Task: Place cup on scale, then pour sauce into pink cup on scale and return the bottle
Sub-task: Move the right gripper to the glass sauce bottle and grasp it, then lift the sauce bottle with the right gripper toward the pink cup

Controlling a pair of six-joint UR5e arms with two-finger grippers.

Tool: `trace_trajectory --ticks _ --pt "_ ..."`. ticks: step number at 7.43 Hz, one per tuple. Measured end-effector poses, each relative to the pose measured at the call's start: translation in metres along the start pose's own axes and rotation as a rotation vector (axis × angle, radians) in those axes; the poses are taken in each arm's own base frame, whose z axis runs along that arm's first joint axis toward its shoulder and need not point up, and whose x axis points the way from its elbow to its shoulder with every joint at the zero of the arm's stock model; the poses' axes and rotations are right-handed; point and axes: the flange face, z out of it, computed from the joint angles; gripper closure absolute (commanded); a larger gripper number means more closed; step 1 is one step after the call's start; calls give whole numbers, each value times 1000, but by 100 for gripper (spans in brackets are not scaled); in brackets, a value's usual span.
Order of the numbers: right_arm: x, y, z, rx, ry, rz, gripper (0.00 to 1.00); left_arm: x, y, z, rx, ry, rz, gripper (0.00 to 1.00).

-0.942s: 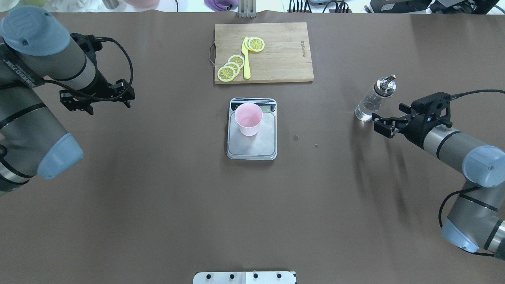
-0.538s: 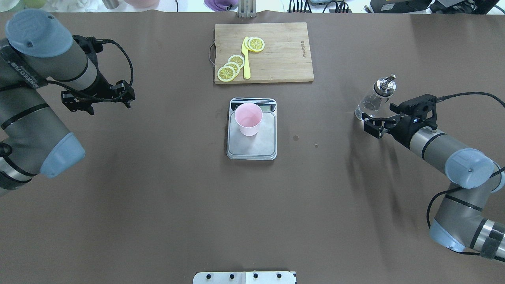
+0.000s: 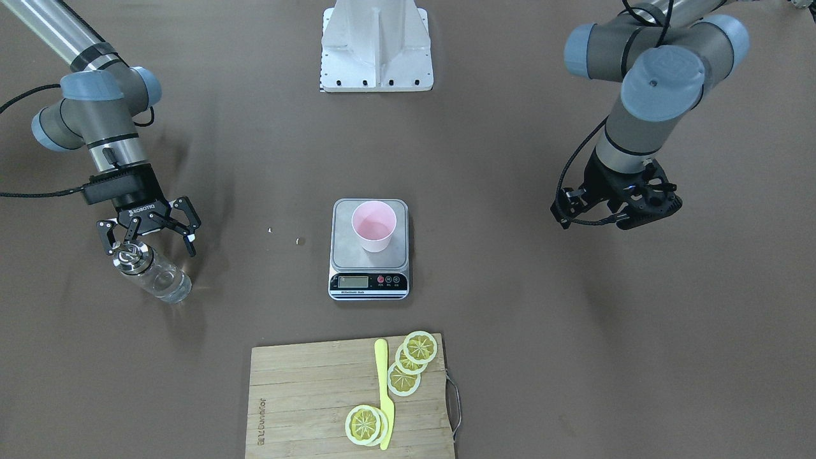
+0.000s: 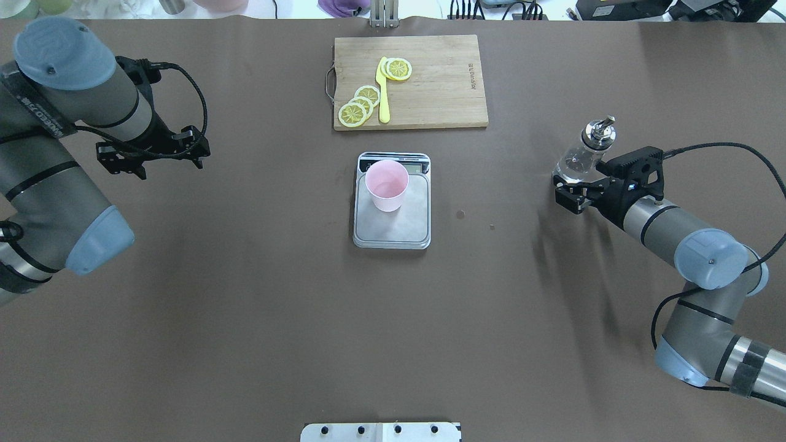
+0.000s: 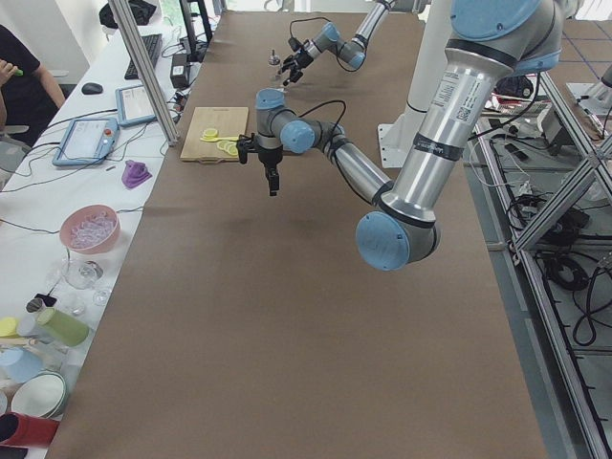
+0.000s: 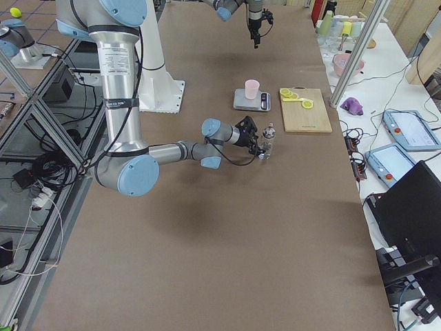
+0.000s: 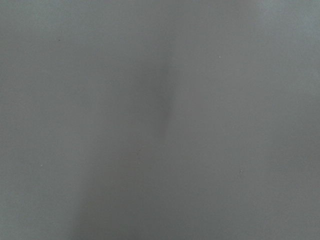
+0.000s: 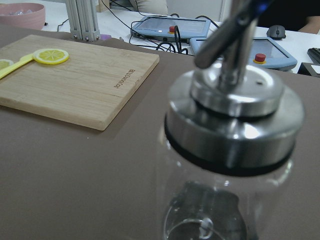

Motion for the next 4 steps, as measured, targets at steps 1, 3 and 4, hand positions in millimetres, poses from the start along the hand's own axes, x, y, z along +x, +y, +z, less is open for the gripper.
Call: trace_trajectory --ticks 1,3,4 --pt "4 -2 1 2 7 -12 3 0 0 0 0 2 0 1" --pt "13 -7 4 9 25 -20 4 0 0 2 -1 0 -1 1" --pt "15 -8 8 9 31 -21 4 0 -1 3 -2 -2 -2 1"
